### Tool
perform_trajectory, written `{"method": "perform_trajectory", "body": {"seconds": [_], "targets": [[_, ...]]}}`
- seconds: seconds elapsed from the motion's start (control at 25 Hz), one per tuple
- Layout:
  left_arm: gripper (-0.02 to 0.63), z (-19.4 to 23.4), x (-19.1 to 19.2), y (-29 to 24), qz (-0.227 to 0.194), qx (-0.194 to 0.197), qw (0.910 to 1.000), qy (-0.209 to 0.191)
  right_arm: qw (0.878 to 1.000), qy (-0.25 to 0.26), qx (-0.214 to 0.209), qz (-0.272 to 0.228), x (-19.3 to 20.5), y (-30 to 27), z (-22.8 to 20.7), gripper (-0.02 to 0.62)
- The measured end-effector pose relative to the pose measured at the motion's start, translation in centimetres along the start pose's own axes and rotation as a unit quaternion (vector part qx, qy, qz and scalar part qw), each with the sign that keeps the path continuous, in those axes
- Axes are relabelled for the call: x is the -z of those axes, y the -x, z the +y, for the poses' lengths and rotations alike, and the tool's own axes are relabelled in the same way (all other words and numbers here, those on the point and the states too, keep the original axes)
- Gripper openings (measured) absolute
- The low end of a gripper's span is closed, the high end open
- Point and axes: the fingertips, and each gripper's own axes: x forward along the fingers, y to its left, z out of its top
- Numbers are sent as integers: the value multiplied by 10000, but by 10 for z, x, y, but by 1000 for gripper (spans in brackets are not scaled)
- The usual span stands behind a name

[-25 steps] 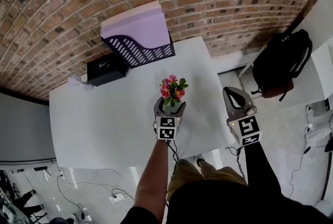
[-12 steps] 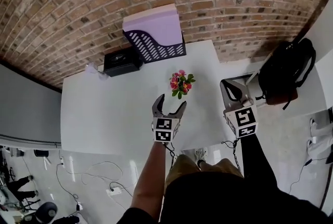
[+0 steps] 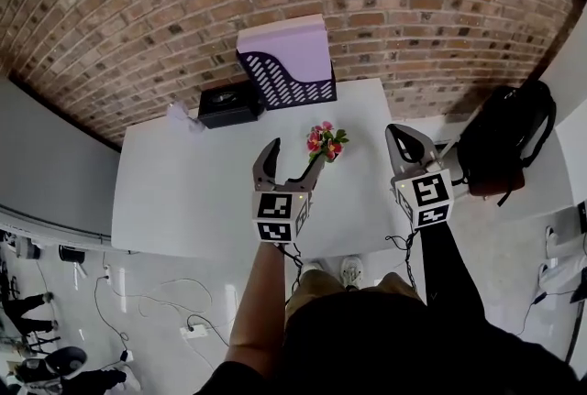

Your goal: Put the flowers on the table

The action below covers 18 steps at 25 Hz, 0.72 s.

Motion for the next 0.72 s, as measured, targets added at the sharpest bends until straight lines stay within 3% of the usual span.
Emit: {"method": "perform_trajectory", "body": {"seconds": [0.24, 0.56, 0.6, 0.72], "targets": [[388, -2, -42, 17, -351, -75, 9994, -27, 9997, 74, -92, -203, -21, -1, 4, 0], [367, -3, -59, 23, -600, -139, 9981, -89, 9994, 93, -85, -330, -31, -1, 2, 0], [307, -1, -61, 25, -641, -232, 9976, -132, 9994, 91, -81, -337, -31, -1, 2, 0], [12, 6, -66, 31, -767, -581, 9949, -294, 9993, 80, -75, -354, -31, -1, 1, 0]]}}
